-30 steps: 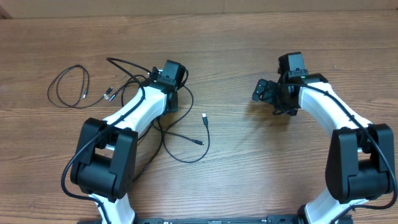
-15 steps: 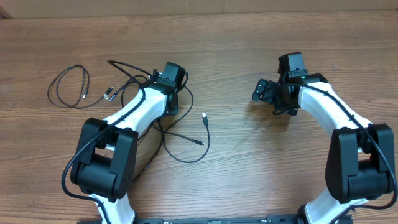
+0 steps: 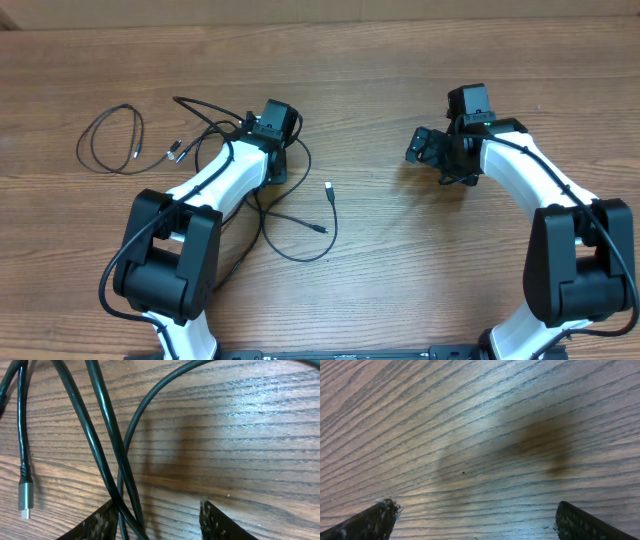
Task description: Untangle cables
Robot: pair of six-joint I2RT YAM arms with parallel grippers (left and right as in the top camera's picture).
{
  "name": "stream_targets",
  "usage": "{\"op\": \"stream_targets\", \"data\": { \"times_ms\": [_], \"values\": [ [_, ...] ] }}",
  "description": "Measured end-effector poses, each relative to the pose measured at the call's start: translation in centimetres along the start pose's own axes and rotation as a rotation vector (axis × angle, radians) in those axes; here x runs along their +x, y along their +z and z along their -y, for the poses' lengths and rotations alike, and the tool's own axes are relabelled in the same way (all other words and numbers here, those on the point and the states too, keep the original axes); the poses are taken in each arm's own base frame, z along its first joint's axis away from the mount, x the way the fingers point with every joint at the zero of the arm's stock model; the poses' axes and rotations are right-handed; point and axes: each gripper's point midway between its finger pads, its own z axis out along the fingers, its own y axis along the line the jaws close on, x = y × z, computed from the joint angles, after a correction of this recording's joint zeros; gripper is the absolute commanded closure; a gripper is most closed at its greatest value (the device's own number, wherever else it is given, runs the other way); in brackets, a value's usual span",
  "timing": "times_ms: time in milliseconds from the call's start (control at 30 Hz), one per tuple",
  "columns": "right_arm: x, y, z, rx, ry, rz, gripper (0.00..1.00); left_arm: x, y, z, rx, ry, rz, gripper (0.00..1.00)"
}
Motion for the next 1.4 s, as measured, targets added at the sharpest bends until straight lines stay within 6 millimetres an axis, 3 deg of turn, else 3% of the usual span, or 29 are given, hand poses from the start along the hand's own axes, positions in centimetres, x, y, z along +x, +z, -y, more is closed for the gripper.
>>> {"op": "stream_targets", "data": {
  "times_ms": [600, 800, 900, 1267, 1400],
  "values": [
    [0.0, 0.0, 0.0, 0.000, 0.000, -0.001, 0.00, -0.2, 1.1, -0.8, 0.073, -0.069, -0.045, 0.56],
    [0.0, 0.0, 0.0, 0.000, 0.000, 0.000, 0.00, 0.4, 1.7, -0.2, 0.108, -0.071, -0.076, 0.78],
    [0.0, 0.0, 0.0, 0.000, 0.000, 0.000, 0.00, 0.5, 1.7, 0.0, 0.122, -0.074, -0.083, 0.96],
    [0.0, 0.0, 0.0, 0.000, 0.000, -0.001, 0.00, 1.5, 0.9, 0.3, 0.152, -0.060, -0.137, 0.96],
    [0.0, 0.0, 0.0, 0.000, 0.000, 0.000, 0.00, -0.8, -1.9, -0.3, 0.162, -0.081, -0.051, 0.96]
  ]
}}
